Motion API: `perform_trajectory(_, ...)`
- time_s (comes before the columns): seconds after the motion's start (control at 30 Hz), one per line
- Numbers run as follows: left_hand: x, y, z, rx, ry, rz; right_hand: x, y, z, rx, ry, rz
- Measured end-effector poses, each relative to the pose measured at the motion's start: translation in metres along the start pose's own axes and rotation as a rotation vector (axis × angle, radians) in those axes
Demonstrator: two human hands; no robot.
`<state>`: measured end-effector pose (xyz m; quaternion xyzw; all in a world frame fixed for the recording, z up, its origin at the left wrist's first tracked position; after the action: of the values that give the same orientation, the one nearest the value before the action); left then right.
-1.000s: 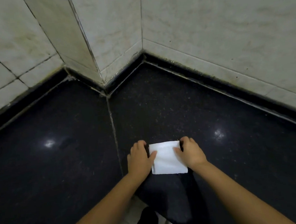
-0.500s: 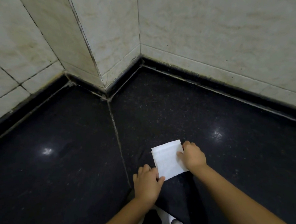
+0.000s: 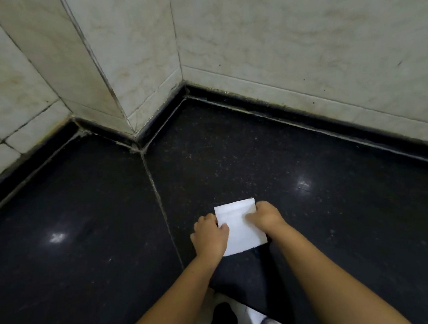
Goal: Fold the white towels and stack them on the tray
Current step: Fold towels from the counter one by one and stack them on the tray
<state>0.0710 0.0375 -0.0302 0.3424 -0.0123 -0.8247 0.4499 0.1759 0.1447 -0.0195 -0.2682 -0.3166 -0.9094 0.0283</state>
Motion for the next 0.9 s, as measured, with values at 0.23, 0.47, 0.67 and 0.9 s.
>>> perform_trajectory(0.23,-0.077,0.017,-0.002,0.399,0.629,0.042,-0.064,0.041,0.087,-0.092,-0.660,0.030)
perform_trajectory(0.47,-0.172,0.148,-0.089,0.894,0.629,-0.095,-0.220,0.157,0.175,-0.396,-1.019,-0.072)
perform_trajectory(0.67,-0.217,0.347,-0.194,1.158,0.565,-0.150,-0.399,0.305,0.218,-0.722,-1.151,-0.228)
perform_trajectory(0.9,-0.254,0.569,-0.278,1.512,0.370,0.011,-0.555,0.470,0.261,-0.968,-1.146,-0.282)
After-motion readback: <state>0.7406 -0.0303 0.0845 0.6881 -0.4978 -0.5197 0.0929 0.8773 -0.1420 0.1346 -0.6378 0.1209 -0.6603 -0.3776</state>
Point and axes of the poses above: each hand's wrist, its own y-axis away from the middle knuckle, its own z-axis out of the back of the hand, x = y × z, the point moved 2 cm from there along -y, towards the middle knuckle, and after that the axes turned 7 degrees about -x, right-handed, at the moved point
